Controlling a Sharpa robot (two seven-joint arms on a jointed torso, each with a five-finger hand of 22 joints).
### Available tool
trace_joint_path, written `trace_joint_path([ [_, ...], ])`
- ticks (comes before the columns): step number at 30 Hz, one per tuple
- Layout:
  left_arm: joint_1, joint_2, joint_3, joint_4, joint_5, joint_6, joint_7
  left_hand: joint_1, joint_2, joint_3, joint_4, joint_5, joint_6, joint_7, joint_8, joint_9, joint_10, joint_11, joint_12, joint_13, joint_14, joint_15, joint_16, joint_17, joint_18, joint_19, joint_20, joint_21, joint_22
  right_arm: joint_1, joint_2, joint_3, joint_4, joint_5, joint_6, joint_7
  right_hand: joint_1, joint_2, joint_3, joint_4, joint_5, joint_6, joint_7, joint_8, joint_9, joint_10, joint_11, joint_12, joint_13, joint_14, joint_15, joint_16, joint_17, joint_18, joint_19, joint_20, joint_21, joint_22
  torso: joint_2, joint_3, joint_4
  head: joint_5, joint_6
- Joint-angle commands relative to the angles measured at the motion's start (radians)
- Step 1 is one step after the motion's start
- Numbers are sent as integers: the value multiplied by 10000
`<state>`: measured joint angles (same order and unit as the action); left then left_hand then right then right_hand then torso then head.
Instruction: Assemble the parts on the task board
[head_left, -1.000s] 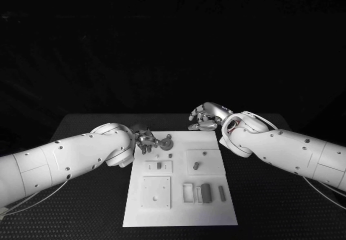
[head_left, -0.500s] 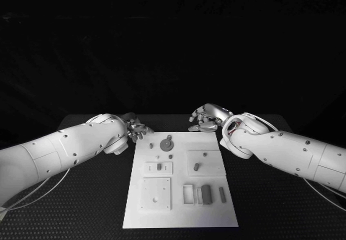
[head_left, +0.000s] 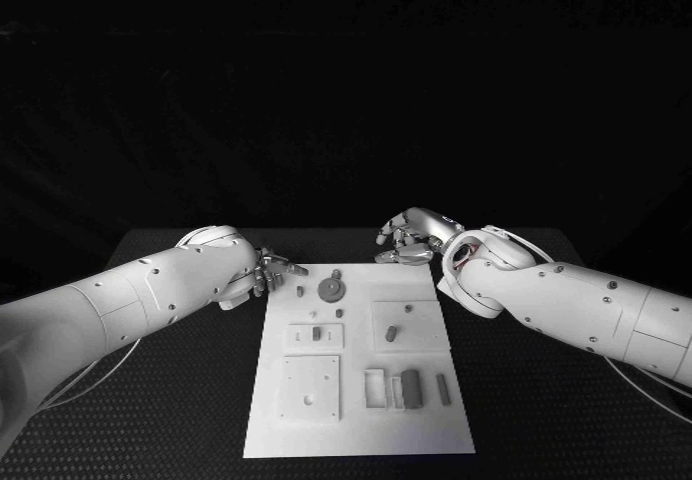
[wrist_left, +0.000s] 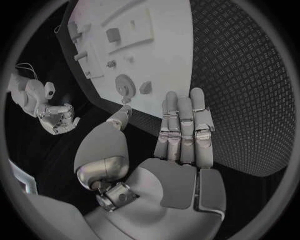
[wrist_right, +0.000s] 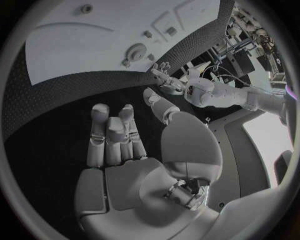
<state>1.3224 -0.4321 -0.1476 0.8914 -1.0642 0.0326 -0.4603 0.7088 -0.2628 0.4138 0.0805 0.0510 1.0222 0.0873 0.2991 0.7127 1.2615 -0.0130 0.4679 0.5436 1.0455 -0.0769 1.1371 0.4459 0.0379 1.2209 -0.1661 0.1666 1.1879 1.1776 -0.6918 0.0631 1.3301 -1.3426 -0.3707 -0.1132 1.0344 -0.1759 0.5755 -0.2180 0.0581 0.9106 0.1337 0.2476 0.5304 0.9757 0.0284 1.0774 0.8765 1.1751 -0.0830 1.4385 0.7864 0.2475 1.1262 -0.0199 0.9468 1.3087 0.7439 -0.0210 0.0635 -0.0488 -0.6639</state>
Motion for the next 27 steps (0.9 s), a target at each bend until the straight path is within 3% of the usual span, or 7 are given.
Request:
trace_joint_path([
  [1,0,110,-3,-125,-539,706,-136,113,-5,-62,226,-14,85,-16,88,19,73,-28,112,114,38,-92,130,56,24,80,-46,72,122,1,9,5,4,4,36,67,26,102,18,19,4,-4,64,-34,-13,-30,-6,47,-16,-40,18,-40,-11,143,-24,-81,-35,69,3,17,6,-11,-17],
  [3,-24,155,-7,-169,-539,733,-112,258,88,-228,412,-14,132,-48,143,35,85,-60,200,208,57,-136,217,90,10,105,-94,128,233,1,13,5,4,4,36,69,31,106,18,14,3,-4,64,-34,-14,-31,-6,48,-17,-39,18,-40,-11,142,-24,-82,-35,69,7,20,11,-11,-22],
  [6,-86,259,-9,-259,-516,822,-8,666,468,-834,809,-16,218,-109,237,50,123,-121,331,359,112,-212,341,123,-20,141,-184,211,434,1,32,5,-16,4,46,70,32,108,16,11,3,-4,64,-34,-14,-31,-6,48,-17,-39,18,-40,-11,142,-24,-82,-36,70,8,12,23,-31,-46],
  [10,-127,334,-9,-309,-346,786,23,2228,1193,-2761,2063,-12,271,-143,299,-65,120,-155,381,486,152,-269,395,59,-104,147,-295,201,663,1,36,5,-9,-75,32,64,33,110,15,9,2,-3,64,-34,-14,-31,-6,49,-18,-40,18,-40,-12,142,-25,-81,-36,70,2,3,8,-34,-59],
  [11,-127,339,-10,-302,-338,761,19,2457,1361,-3102,2141,-23,277,-142,302,-99,127,-155,380,491,162,-268,393,40,-122,153,-298,185,675,1,36,5,-11,-195,34,63,34,113,15,8,3,-3,64,-33,-14,-31,-6,49,-19,-40,18,-40,-12,143,-25,-81,-36,70,2,4,3,-37,-59],
  [17,-127,354,-13,-273,-286,651,55,2790,1919,-4044,2142,-6,410,-202,355,-266,230,-211,393,488,280,-321,411,-28,-133,290,-369,133,677,1,32,5,-17,-217,46,58,40,118,15,1,3,-3,64,-33,-15,-32,-7,50,-20,-40,18,-40,-13,142,-25,-82,-37,71,-2,-1,-3,-77,-52],
  [27,-128,482,-26,-343,-192,741,92,2840,1990,-4278,2149,0,498,-238,401,-345,317,-248,421,494,360,-358,445,-51,-135,396,-409,124,683,1,52,5,6,-217,42,56,48,123,12,-9,2,-2,63,-34,-15,-32,-7,52,-22,-41,18,-40,-14,143,-26,-82,-37,72,-5,9,10,-154,-35],
])
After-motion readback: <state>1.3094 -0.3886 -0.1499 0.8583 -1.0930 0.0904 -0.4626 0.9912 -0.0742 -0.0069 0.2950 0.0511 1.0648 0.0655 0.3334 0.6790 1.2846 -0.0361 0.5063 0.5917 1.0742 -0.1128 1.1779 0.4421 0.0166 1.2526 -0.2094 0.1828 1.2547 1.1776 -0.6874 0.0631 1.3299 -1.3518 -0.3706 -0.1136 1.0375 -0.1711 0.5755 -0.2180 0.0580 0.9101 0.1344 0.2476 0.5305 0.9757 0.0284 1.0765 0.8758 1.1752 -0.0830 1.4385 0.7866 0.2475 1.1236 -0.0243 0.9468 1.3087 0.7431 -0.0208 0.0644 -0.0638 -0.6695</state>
